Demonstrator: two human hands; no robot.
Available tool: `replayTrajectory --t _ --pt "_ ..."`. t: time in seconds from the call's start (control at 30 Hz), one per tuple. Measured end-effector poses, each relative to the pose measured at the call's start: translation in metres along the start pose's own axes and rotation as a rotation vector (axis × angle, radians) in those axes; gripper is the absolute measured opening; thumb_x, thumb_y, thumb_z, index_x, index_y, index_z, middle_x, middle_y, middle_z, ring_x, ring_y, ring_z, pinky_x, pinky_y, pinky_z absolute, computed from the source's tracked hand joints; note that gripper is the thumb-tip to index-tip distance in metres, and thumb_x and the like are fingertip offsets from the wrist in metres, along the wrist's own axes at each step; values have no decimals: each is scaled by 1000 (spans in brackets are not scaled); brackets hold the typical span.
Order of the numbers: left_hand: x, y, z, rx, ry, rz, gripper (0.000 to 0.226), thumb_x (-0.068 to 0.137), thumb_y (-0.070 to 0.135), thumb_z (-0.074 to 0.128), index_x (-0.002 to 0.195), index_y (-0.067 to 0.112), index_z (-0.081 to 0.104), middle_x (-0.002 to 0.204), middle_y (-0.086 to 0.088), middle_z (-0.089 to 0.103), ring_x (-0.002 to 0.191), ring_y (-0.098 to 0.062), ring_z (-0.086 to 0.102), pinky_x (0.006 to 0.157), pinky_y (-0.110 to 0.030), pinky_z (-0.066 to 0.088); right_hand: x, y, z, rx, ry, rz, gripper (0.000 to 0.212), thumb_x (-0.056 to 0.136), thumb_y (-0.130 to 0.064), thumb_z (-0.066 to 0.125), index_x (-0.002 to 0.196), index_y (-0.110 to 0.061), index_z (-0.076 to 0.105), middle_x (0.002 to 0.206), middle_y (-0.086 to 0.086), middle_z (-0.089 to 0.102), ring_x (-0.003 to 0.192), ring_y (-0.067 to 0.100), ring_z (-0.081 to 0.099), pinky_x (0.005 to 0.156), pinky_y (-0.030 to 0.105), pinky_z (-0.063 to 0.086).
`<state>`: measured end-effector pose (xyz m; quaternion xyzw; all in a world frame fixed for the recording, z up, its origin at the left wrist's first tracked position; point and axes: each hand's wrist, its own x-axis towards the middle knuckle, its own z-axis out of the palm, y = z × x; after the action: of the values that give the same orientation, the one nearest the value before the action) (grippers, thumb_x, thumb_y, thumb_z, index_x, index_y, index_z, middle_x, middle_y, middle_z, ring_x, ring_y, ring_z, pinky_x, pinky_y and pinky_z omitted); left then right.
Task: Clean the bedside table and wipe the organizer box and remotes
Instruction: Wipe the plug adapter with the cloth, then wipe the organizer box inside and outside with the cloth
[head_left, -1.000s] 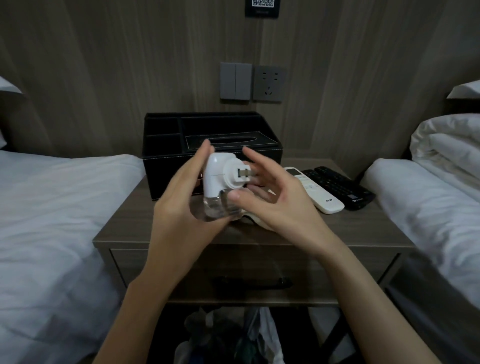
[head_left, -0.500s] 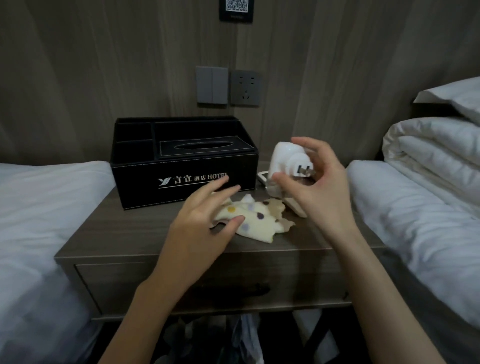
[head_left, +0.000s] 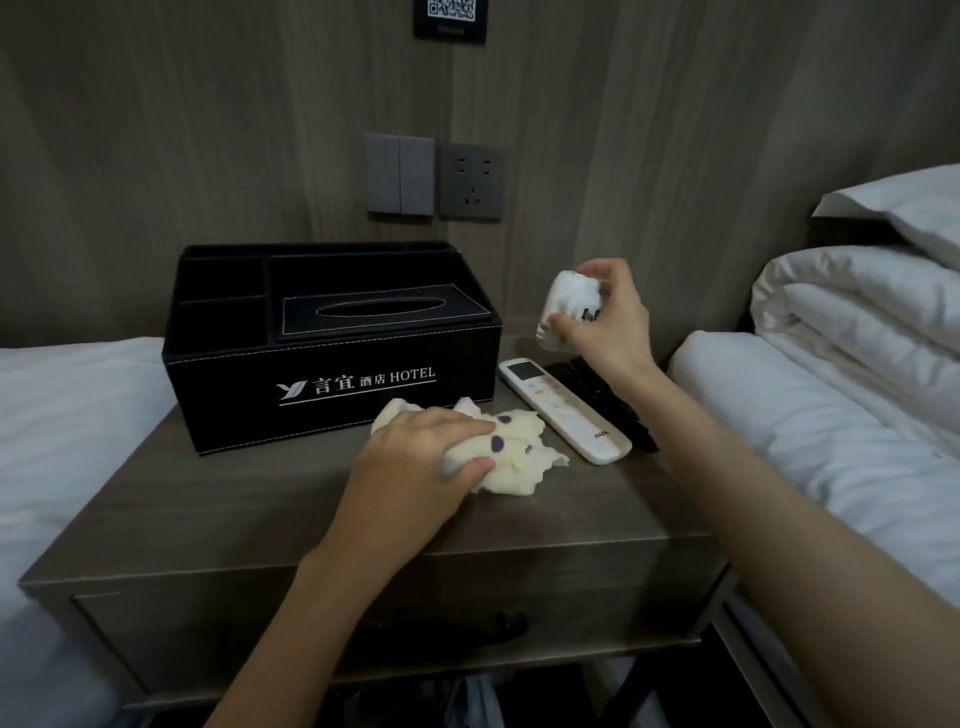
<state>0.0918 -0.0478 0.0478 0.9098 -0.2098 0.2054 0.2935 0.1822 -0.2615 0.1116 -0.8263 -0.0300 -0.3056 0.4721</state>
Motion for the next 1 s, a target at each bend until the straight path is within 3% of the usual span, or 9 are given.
replayTrajectory --t 0.1,0.23,0.47,0.67,0.8,0.93,1.0 --pt "3 -6 -2 -8 -12 -3 36 83 51 59 116 39 67 118 18 64 112 -8 54 97 -29 42 22 17 20 -32 -61 58 54 77 -5 73 121 -16 44 116 1 49 104 18 53 83 29 49" --pt "4 -14 -4 11 -66 -6 35 88 49 58 122 46 60 124 26 56 118 2 44 95 -22 38 40 36 37 -93 -104 104 53 74 -1 72 114 -20 42 117 7 50 105 26 54 80 34 52" --pt "7 -18 -5 4 -86 -17 36 87 54 54 123 48 57 125 27 55 120 3 43 101 -25 39 46 49 48 -135 -127 115 57 72 4 74 106 -23 37 118 9 49 104 27 55 84 42 55" --pt "6 -16 -6 -12 -76 -16 36 87 51 57 123 48 58 124 28 54 119 4 42 101 -21 36 47 51 50 -156 -151 120 61 72 0 76 118 -19 40 122 11 50 109 28 56 89 46 53" --pt "6 -18 -6 -75 -78 -17 37 86 48 62 123 47 58 123 29 52 117 5 42 98 -22 38 43 44 43 -224 -186 79 66 76 -6 76 131 -17 42 134 10 47 119 25 50 101 39 46" --pt "5 -22 -9 -148 -54 5 46 81 41 70 125 45 57 122 31 49 120 3 43 97 -17 35 31 24 31 -312 -171 -56 59 82 -10 69 134 -18 44 140 8 43 124 20 46 99 26 39" --pt "3 -25 -13 -161 -2 22 48 80 39 72 126 41 58 125 26 51 122 -2 46 102 -24 39 20 10 26 -310 -158 -141 51 85 -12 66 132 -18 48 138 5 45 125 18 46 100 23 37"
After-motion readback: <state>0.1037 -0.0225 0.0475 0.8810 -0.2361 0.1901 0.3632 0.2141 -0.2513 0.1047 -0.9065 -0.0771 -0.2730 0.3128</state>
